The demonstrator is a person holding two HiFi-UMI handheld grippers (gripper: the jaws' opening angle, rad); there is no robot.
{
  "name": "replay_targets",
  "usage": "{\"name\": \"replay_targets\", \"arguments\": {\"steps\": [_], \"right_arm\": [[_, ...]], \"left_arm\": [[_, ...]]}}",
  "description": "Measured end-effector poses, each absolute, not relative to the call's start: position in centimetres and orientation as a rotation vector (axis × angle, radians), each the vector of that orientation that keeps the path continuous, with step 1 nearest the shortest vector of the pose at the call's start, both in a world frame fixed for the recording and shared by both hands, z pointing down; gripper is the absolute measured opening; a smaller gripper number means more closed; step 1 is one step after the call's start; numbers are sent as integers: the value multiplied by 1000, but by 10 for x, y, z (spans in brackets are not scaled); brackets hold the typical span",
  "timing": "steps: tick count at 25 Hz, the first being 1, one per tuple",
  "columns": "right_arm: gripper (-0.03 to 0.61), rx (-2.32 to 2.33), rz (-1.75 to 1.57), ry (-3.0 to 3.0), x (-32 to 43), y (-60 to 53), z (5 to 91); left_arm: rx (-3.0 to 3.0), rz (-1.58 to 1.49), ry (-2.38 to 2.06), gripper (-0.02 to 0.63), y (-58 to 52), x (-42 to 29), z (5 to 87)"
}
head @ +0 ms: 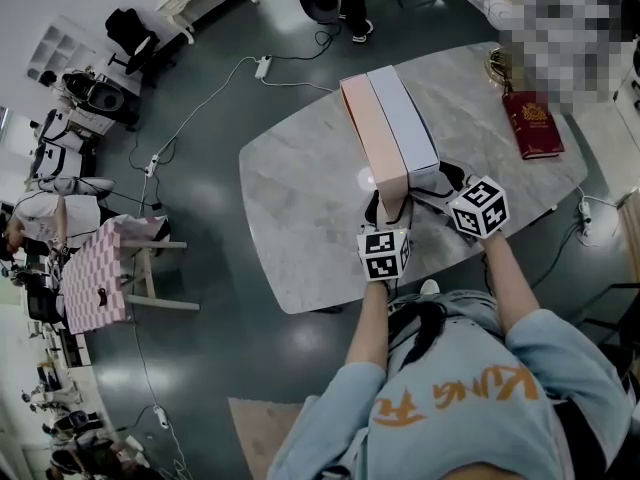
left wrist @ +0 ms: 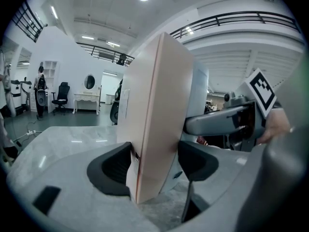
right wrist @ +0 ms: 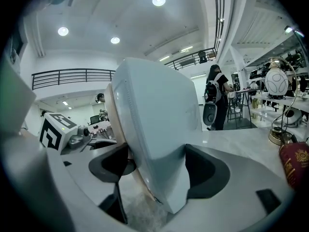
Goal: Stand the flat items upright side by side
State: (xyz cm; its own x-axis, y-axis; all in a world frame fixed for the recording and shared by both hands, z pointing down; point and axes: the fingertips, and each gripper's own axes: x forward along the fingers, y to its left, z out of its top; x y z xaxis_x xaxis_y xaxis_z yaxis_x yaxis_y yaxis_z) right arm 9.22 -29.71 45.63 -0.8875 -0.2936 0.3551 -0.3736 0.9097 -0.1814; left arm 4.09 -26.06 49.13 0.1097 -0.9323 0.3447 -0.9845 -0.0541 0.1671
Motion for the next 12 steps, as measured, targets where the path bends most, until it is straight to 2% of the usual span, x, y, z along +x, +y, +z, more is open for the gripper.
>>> {"name": "replay_targets", "arguments": {"steps": [7, 12], "right_arm": [[396, 573, 343, -2751, 97, -295, 454], [396, 683, 369, -2762, 101, -296, 447]], "left_arm": [[2043, 174, -1812, 341, -254, 37, 495], [2061, 178, -1823, 328, -245, 27, 485]]}}
